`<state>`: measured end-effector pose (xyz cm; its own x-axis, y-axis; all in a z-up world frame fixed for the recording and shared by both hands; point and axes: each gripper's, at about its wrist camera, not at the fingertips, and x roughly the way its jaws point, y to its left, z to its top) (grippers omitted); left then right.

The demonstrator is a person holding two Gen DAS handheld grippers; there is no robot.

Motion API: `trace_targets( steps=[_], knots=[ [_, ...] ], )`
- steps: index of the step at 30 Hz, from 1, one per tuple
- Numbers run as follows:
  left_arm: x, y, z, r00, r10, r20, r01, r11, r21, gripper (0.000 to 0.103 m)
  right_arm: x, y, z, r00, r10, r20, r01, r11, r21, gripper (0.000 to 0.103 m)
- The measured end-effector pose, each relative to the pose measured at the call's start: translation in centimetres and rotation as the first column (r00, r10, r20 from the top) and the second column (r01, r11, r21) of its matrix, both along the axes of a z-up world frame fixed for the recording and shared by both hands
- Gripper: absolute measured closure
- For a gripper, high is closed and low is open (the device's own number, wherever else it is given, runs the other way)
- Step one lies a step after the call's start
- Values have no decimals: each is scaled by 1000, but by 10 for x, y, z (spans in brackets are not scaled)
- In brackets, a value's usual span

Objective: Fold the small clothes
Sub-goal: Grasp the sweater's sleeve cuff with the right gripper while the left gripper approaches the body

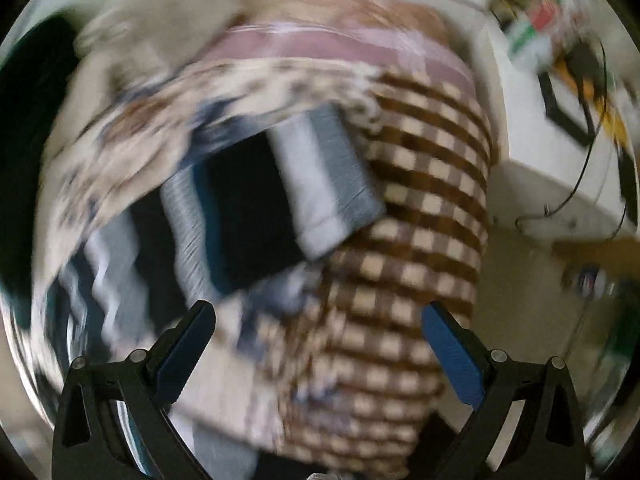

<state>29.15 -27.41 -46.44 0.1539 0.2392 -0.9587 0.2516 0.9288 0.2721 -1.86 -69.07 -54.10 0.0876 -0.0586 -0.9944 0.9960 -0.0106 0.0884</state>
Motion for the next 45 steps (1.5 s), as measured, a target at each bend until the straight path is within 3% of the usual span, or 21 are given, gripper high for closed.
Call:
trace_targets(
  steps=[3,5,7,9,11,12,18,21,23,28,32,35,40,45],
  knots=[
    [11,-7,-28,1000,2,-20,-1,1000,20,0,-13,-23,-42,988,-152,-19,153,987,40,3],
    [19,-13,-40,1000,-2,-27,2,1000,25,0,-22,-34,-65,967,-253,12,252,966,58,18],
    [27,-18,-50,1000,-2,-26,2,1000,25,0,-24,-40,-73,950,-310,24,309,950,40,25],
    [35,-19,-56,1000,5,-27,-5,1000,24,0,-19,-43,-72,946,-322,35,323,946,-24,44],
    [41,-16,-59,1000,21,-23,-21,1000,17,0,-8,-45,-68,956,-290,38,293,952,-85,80],
    [44,-15,-59,999,27,-20,-26,1000,16,0,-1,-46,-66,962,-272,37,275,956,-107,86],
    [64,13,-61,996,85,19,-85,996,7,0,80,-30,-30,999,-29,13,31,966,-255,91],
    [71,38,-57,992,119,35,-119,993,5,0,141,-5,-1,990,136,33,-120,945,-305,92],
    [74,54,-54,989,140,40,-140,990,3,0,190,24,17,963,266,51,-235,914,-330,92],
    [83,116,-44,976,205,70,-206,978,14,0,304,118,54,841,532,97,-468,806,-361,92],
    [92,179,-28,956,272,115,-276,961,27,0,396,226,59,696,708,117,-635,684,-359,92],
    [96,225,-19,938,311,150,-321,946,43,0,459,329,43,561,821,106,-755,561,-339,92],
    [110,301,-21,907,388,161,-401,915,55,0,521,486,-12,358,933,26,-895,351,-275,92],
    [114,349,-27,872,466,148,-475,879,36,0,535,565,-50,261,965,-7,-943,253,-214,92]
  ],
)
